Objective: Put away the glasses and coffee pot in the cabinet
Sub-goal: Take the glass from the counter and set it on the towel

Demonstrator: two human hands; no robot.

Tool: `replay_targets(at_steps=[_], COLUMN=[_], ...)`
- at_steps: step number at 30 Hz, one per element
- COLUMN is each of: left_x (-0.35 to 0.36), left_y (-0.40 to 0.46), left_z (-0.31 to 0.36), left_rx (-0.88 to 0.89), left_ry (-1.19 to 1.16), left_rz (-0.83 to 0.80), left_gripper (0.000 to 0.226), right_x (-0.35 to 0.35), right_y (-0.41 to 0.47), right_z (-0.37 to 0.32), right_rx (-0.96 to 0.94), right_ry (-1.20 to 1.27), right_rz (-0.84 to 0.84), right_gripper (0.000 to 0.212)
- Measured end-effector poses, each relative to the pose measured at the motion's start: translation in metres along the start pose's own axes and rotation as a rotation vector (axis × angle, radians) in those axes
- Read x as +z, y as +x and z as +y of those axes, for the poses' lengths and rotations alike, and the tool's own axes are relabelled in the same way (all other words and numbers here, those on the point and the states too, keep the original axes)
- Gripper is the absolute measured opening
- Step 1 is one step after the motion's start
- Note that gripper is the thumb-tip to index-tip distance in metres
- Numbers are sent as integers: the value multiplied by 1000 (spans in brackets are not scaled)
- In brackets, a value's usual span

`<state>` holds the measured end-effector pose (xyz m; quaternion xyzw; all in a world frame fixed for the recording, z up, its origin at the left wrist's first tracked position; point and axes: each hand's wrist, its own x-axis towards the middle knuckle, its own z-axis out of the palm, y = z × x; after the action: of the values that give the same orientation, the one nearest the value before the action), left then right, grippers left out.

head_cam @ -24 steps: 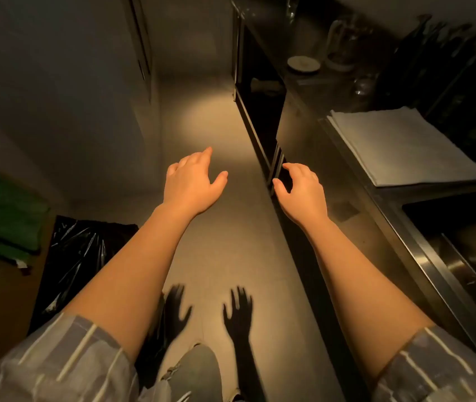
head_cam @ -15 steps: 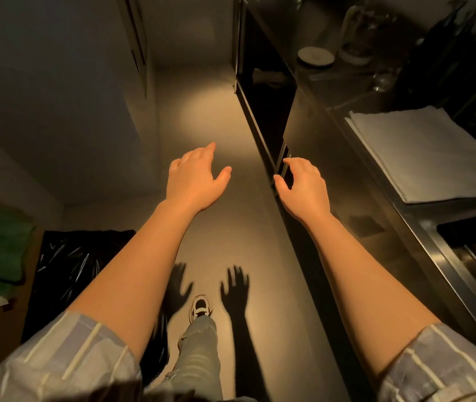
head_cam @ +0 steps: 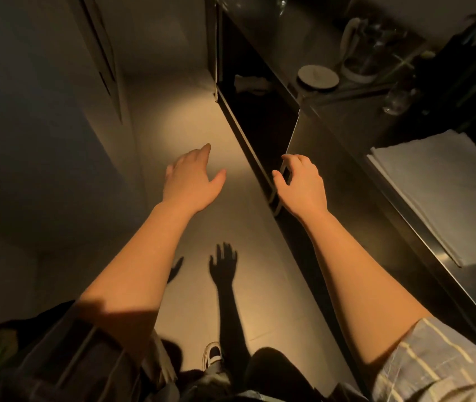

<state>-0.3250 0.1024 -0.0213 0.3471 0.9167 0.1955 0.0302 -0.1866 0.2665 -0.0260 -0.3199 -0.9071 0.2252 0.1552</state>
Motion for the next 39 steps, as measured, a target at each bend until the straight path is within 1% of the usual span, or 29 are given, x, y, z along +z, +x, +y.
replay_targets(at_steps=[7, 14, 21, 28, 31, 35, 39], left_x=[16, 43, 58, 75, 86, 104, 122], left_y=[73, 155, 271, 387, 420, 449, 470], left_z=[9, 32, 90, 153, 178, 207, 235], left_rx=[75, 167, 294, 395, 443, 560, 654], left_ry=[-28, -33, -55, -86, -111, -93, -91], left_rz=[-34, -50, -68, -108, -134, -163, -246], left_gripper=[65, 64, 65, 64, 64, 65, 64], right_x=[-1, 7, -9, -32, -41, -50, -55], right_y=[59, 128, 224, 321, 345, 358, 360], right_z=[14, 48, 89, 139, 158, 183, 203], right_rx=[88, 185, 246, 381, 419, 493, 592], right_ry=[9, 19, 52, 68, 62, 64, 36], right_rz=[52, 87, 191, 288, 320, 352, 382], right_gripper=[48, 50, 49, 47, 47, 48, 50])
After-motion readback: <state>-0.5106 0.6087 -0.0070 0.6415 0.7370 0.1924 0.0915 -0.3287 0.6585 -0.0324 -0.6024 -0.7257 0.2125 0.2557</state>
